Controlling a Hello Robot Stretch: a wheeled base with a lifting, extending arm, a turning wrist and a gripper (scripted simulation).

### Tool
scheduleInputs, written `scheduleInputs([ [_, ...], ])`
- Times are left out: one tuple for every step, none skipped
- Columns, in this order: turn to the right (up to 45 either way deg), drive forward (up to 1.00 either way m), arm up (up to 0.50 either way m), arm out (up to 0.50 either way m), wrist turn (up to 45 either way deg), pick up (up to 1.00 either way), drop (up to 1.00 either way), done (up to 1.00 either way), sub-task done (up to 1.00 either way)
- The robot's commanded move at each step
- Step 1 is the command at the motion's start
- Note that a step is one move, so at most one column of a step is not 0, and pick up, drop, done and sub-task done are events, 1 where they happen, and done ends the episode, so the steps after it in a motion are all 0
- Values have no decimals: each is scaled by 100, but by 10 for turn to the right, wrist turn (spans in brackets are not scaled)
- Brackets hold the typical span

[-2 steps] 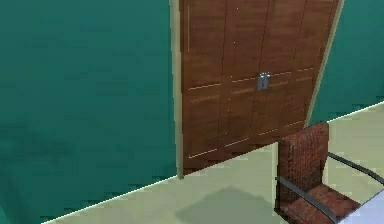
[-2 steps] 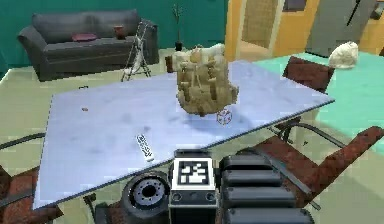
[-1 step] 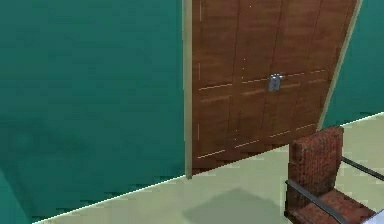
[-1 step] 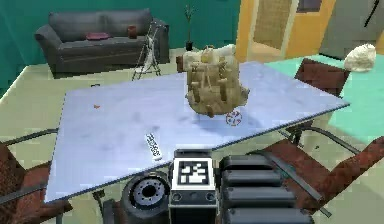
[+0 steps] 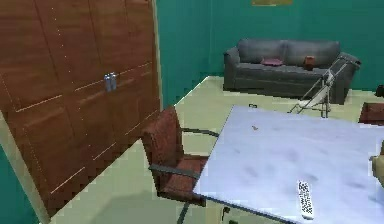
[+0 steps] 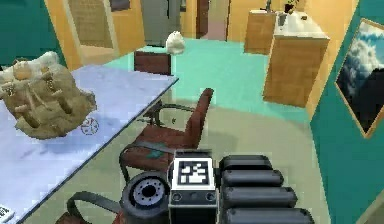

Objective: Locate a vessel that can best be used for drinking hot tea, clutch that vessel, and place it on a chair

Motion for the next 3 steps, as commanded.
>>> scheduleInputs([
  [450, 0, 0, 0, 0, 0, 0, 0, 0],
  [450, 0, 0, 0, 0, 0, 0, 0, 0],
  [180, 0, 0, 0, 0, 0, 0, 0, 0],
])
